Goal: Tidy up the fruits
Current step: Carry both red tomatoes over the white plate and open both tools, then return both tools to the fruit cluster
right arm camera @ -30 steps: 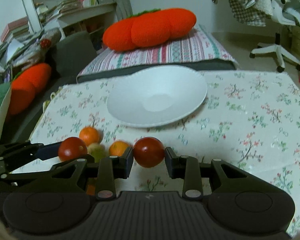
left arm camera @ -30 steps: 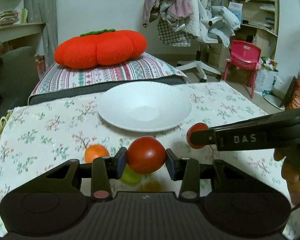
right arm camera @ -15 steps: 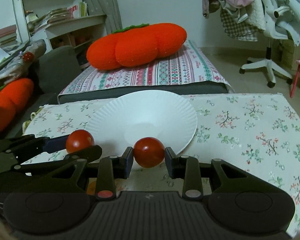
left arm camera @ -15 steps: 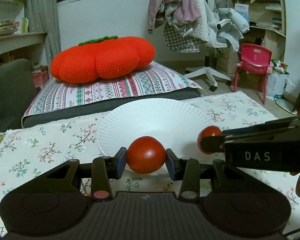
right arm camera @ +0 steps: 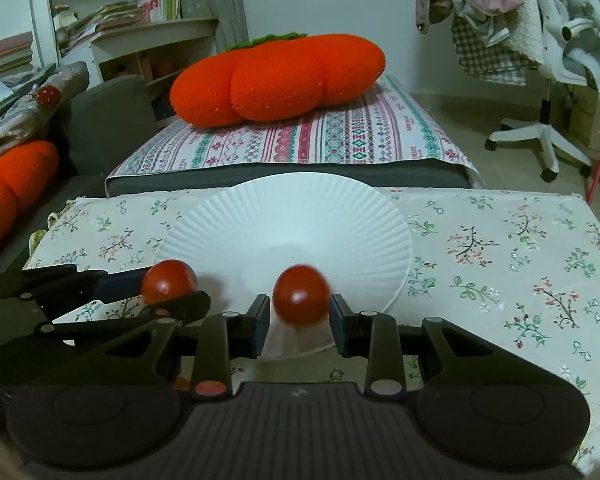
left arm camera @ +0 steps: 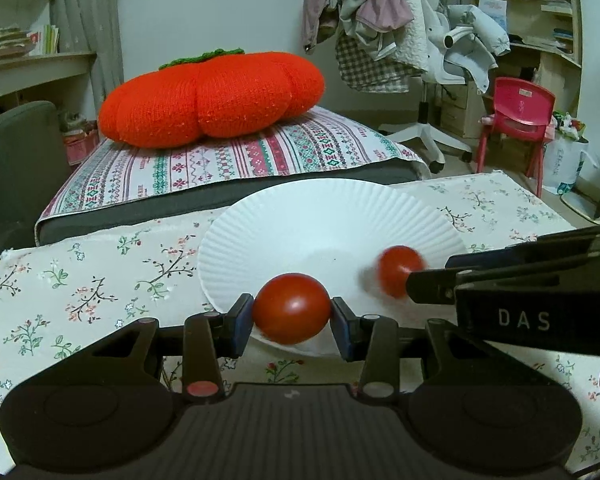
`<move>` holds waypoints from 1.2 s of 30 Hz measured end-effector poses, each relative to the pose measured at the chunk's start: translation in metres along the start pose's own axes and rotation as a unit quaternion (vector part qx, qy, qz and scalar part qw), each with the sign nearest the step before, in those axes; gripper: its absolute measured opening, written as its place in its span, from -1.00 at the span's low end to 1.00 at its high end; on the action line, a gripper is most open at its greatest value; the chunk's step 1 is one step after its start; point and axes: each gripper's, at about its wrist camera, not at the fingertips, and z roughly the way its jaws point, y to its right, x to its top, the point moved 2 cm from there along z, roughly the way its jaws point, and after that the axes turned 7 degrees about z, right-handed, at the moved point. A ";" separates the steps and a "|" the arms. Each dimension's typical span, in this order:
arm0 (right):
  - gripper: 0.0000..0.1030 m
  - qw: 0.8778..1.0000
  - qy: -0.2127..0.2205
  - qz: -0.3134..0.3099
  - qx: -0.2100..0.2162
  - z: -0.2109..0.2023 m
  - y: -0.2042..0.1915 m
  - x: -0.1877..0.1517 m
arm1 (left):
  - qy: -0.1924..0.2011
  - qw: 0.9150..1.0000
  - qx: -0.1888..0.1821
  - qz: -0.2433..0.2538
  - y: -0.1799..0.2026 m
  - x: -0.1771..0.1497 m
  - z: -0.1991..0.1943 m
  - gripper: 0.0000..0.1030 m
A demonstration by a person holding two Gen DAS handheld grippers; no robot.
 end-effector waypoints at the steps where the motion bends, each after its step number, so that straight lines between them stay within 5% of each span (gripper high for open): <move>1: -0.42 1.000 0.000 0.000 -0.001 0.000 0.000 0.000 | 0.001 1.000 -0.001 0.000 0.000 0.000 0.000 -0.57; 7: -0.38 1.000 0.004 0.008 0.001 -0.007 0.001 0.005 | 0.001 1.000 -0.013 -0.022 -0.010 0.006 -0.006 -0.46; 12: 0.04 0.999 0.014 0.042 0.008 -0.019 0.015 0.014 | 0.004 0.999 -0.015 -0.047 -0.022 0.011 -0.016 -0.25; 19: 0.32 0.997 0.012 0.074 0.004 -0.022 0.028 0.019 | -0.008 0.997 -0.005 -0.070 -0.035 0.014 -0.025 -0.18; 25: 0.67 0.992 0.009 0.119 0.045 -0.037 0.035 0.018 | -0.024 0.996 -0.001 -0.088 -0.044 0.009 -0.039 -0.03; 36: 0.98 0.993 -0.010 0.082 0.089 -0.055 0.014 0.008 | -0.053 0.991 0.018 -0.121 -0.062 -0.018 -0.076 0.09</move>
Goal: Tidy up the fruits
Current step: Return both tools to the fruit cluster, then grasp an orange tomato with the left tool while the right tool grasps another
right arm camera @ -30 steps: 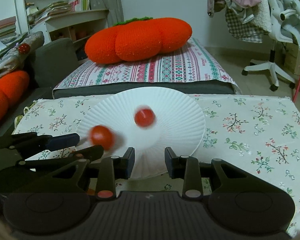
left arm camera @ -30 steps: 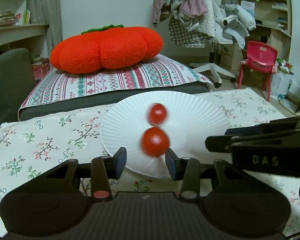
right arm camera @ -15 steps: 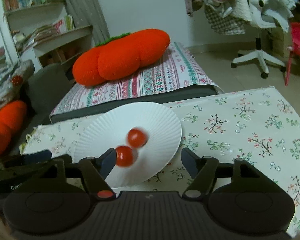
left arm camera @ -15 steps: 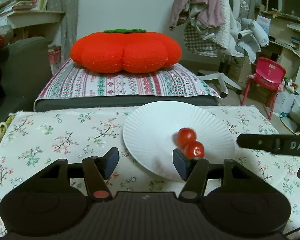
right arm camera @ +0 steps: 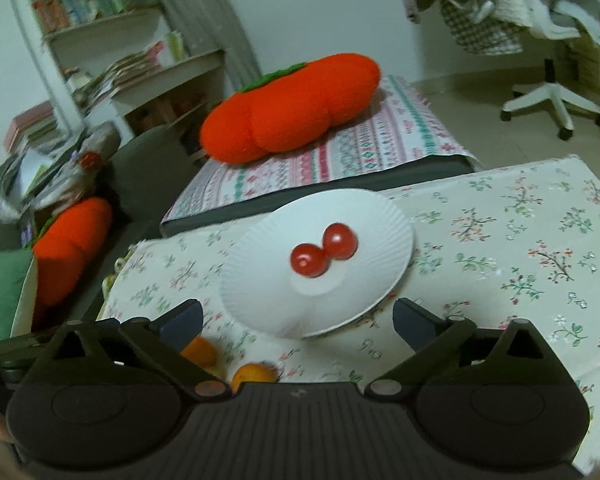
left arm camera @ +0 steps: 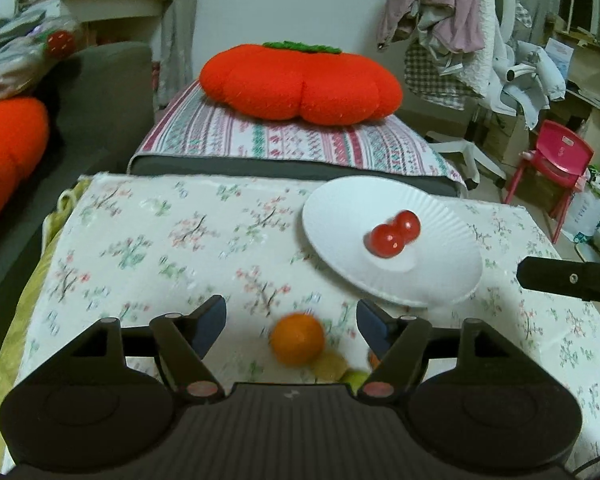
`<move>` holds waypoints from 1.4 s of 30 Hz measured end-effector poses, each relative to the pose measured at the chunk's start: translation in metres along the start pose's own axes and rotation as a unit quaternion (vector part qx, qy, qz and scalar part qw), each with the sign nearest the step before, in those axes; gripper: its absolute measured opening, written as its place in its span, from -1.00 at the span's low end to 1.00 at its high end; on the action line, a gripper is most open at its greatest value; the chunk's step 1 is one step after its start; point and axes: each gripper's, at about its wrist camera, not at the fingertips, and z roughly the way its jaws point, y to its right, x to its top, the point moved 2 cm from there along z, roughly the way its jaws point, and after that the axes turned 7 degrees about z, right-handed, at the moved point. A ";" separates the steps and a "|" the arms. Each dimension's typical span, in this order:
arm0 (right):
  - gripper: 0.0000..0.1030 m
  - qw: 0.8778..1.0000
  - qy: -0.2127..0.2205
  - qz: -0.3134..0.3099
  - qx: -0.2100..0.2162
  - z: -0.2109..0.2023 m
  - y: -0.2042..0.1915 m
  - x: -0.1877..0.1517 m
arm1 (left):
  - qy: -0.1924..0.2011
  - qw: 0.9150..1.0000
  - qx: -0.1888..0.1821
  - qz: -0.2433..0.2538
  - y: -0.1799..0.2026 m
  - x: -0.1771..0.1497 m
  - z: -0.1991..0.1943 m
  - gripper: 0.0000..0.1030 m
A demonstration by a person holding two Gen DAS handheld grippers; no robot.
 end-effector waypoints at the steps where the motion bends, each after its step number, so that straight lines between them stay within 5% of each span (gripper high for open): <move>1: 0.98 1.000 -0.003 -0.006 0.002 0.000 -0.003 -0.002 | -0.002 1.000 0.001 -0.004 -0.002 -0.003 -0.003 0.09; 12: 0.98 0.997 -0.041 -0.059 0.003 -0.009 -0.031 -0.036 | -0.031 0.999 0.007 -0.038 -0.017 -0.059 -0.038 0.09; 26: 0.60 0.988 -0.099 -0.112 -0.031 0.000 -0.054 -0.084 | -0.068 0.997 0.005 0.024 0.002 -0.105 -0.041 0.08; 34: 0.45 0.986 -0.114 -0.119 -0.030 0.008 -0.058 -0.094 | -0.077 0.996 -0.006 0.042 0.009 -0.109 -0.036 -0.68; 42: 0.28 0.983 -0.129 -0.130 -0.032 0.020 -0.060 -0.105 | -0.071 0.997 -0.004 0.036 0.012 -0.106 -0.039 -0.69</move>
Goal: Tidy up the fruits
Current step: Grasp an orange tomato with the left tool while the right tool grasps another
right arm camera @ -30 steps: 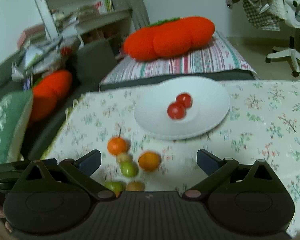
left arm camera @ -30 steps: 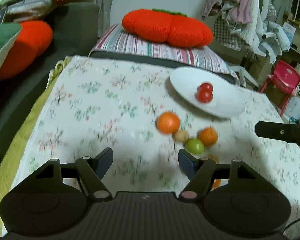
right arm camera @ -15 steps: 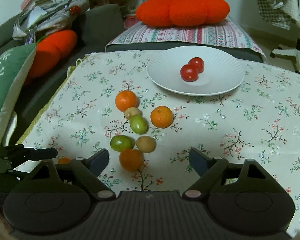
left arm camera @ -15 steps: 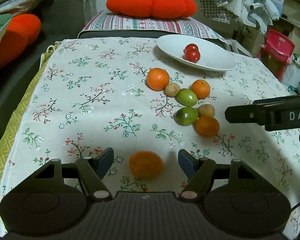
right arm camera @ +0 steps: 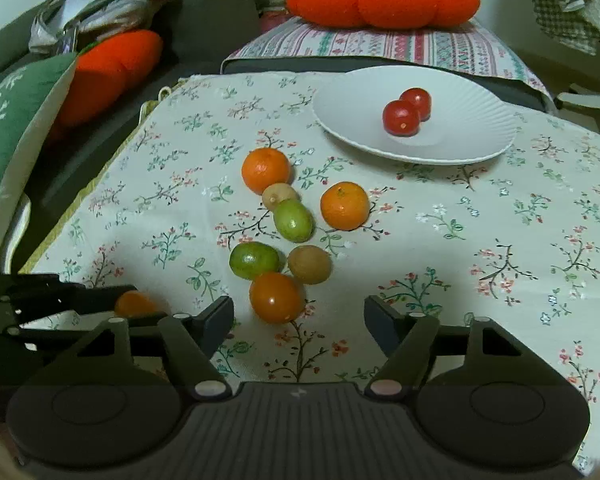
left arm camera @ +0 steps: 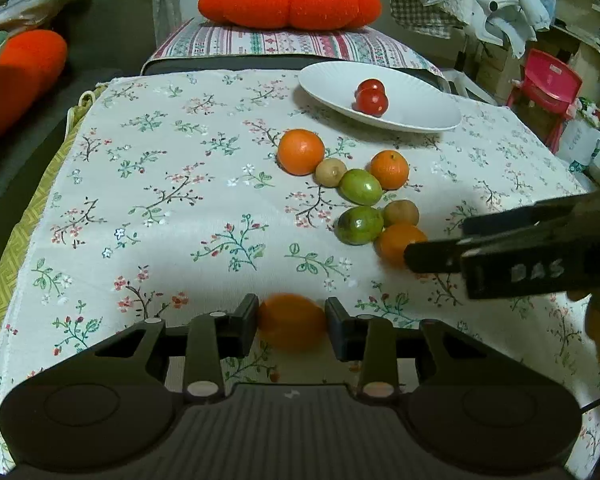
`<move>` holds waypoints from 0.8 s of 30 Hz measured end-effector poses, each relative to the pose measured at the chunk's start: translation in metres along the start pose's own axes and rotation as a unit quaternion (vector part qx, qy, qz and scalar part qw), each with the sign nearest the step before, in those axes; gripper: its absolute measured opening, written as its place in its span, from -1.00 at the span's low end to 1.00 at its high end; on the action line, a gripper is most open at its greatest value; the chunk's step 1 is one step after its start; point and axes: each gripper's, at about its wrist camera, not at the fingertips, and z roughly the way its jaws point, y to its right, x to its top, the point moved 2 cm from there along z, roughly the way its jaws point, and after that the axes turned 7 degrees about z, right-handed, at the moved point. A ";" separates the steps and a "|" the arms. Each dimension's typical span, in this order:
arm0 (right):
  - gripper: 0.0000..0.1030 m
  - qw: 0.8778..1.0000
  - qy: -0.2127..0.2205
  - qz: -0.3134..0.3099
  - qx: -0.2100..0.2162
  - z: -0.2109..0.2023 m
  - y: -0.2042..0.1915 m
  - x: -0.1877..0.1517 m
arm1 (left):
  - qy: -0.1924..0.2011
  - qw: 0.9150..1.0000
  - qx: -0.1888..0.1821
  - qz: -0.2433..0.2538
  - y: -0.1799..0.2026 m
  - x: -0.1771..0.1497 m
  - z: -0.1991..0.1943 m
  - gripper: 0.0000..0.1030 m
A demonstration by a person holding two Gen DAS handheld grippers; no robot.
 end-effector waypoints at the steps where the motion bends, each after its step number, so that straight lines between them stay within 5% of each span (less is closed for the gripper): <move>1: 0.20 1.000 -0.002 -0.001 0.000 0.003 -0.001 -0.001 | 0.002 1.000 0.000 0.001 0.000 0.001 -0.001 -0.69; 8: -0.50 1.000 -0.007 -0.023 -0.010 0.018 -0.010 -0.005 | 0.004 1.000 -0.006 0.006 0.006 0.003 0.000 -0.69; 24: -0.70 1.000 0.011 -0.029 0.005 0.004 -0.014 0.003 | 0.019 1.000 0.001 -0.005 0.001 0.008 -0.005 -0.70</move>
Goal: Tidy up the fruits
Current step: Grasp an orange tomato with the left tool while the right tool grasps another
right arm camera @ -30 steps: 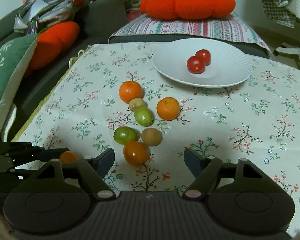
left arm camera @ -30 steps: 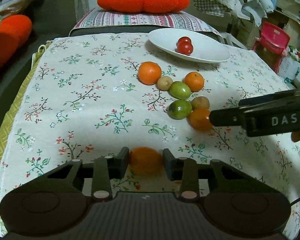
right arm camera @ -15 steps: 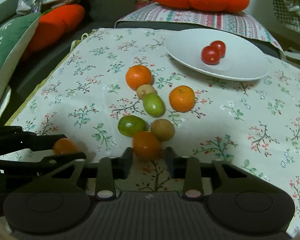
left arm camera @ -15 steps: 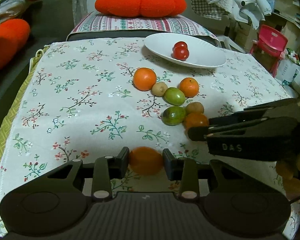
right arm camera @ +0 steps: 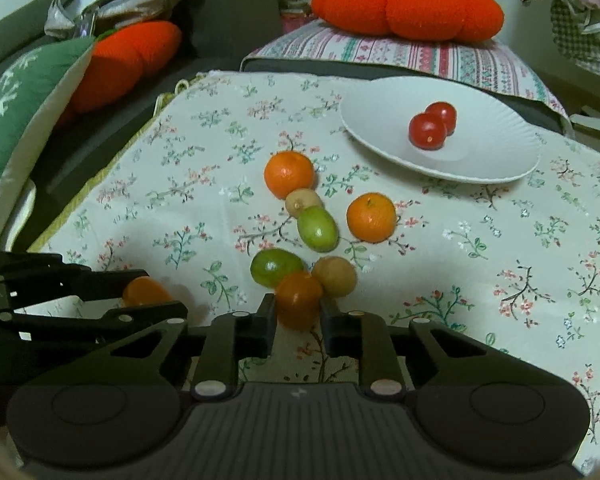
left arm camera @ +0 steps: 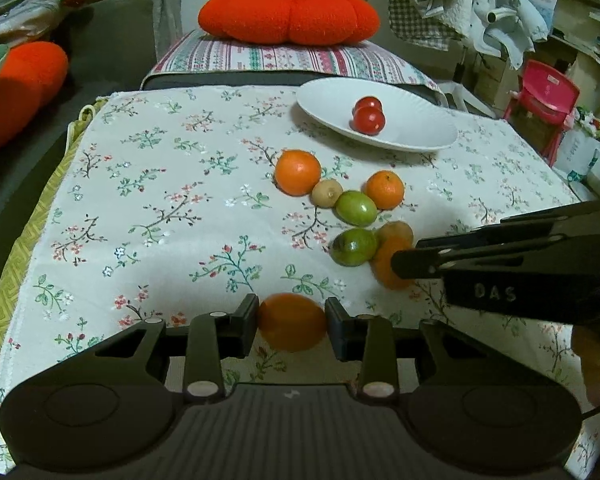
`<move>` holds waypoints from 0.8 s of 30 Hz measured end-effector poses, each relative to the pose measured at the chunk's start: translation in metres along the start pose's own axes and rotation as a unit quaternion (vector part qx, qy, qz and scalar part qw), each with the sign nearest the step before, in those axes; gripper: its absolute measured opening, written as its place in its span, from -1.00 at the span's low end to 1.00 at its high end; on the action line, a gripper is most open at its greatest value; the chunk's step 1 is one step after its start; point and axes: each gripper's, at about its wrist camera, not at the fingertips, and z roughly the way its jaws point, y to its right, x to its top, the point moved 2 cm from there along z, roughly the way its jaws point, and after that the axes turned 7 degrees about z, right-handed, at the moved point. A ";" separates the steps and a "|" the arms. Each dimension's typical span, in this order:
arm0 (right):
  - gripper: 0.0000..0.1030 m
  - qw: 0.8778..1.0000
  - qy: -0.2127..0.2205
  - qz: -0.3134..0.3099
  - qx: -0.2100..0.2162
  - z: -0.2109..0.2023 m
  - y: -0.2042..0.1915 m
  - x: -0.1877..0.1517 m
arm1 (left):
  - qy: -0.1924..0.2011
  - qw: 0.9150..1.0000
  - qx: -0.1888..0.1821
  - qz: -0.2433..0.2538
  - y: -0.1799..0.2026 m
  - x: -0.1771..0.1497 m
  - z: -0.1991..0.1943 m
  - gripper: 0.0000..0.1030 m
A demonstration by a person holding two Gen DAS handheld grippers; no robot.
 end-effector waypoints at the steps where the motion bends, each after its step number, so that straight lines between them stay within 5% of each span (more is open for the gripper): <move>1: -0.79 1.000 0.004 0.002 0.003 -0.002 0.001 0.001 | 0.002 1.000 0.001 -0.001 -0.001 0.001 -0.001 -0.70; 6: -0.77 1.000 0.000 -0.006 0.015 -0.003 0.002 0.002 | 0.001 1.000 0.007 -0.008 -0.004 0.002 0.000 -0.70; 13: 0.09 1.000 -0.003 0.010 0.010 0.003 0.009 0.000 | -0.002 1.000 0.006 -0.009 -0.004 0.002 0.001 -0.70; 21: -0.08 1.000 0.003 -0.009 -0.014 0.020 0.004 -0.004 | -0.002 1.000 0.013 -0.015 -0.007 0.002 0.000 -0.70; 24: -0.49 1.000 0.008 -0.009 -0.008 0.023 0.005 -0.002 | -0.003 1.000 0.014 -0.015 -0.007 0.002 0.000 -0.70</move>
